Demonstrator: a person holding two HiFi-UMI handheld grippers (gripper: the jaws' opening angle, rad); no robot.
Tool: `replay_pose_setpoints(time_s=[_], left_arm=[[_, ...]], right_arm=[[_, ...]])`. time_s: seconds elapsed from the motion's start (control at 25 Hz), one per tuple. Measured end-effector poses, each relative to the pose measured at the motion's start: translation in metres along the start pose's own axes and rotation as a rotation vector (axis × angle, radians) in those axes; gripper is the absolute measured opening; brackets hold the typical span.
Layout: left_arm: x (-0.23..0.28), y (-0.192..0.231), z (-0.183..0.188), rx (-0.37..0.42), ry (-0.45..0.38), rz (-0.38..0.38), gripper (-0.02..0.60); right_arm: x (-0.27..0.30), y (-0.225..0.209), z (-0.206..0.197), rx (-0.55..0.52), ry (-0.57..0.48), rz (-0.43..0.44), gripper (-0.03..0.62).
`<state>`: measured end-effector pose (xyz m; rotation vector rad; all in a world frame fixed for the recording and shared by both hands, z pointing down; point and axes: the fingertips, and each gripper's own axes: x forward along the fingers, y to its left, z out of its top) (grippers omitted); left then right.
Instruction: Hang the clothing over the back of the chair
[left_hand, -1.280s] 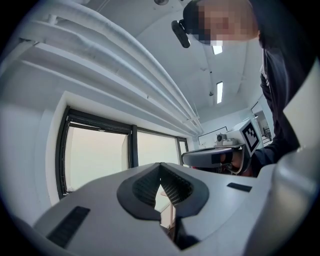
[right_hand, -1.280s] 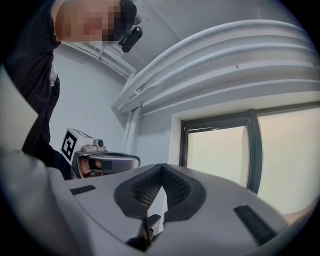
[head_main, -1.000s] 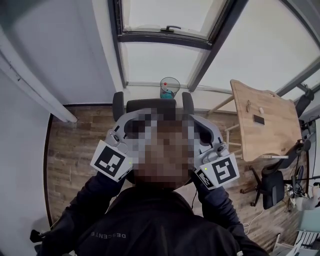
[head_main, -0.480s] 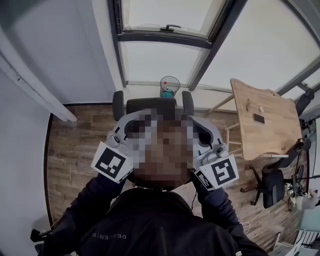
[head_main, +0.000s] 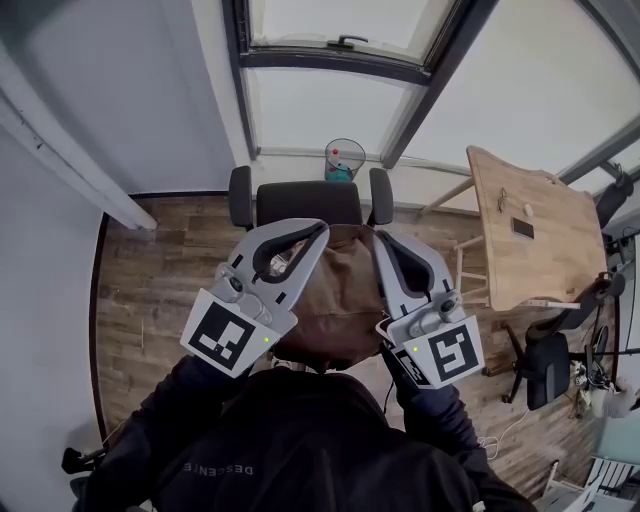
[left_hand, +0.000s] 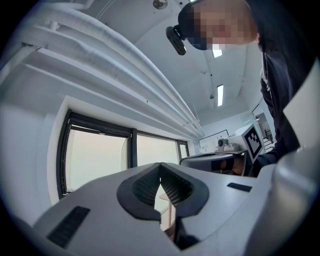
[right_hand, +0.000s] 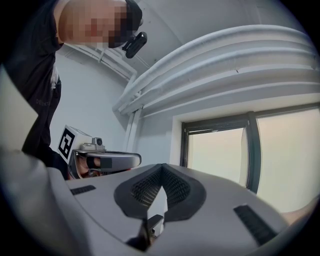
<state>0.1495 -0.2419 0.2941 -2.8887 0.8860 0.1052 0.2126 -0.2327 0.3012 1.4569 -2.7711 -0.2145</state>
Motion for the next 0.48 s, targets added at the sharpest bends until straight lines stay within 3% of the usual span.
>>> replay_pose_setpoints(time_s=[0.48], left_arm=[[-0.005, -0.007, -0.011, 0.004, 0.007, 0.011, 0.018]], right_arm=[[-0.008, 0.003, -0.007, 0.001, 0.007, -0.004, 0.007]])
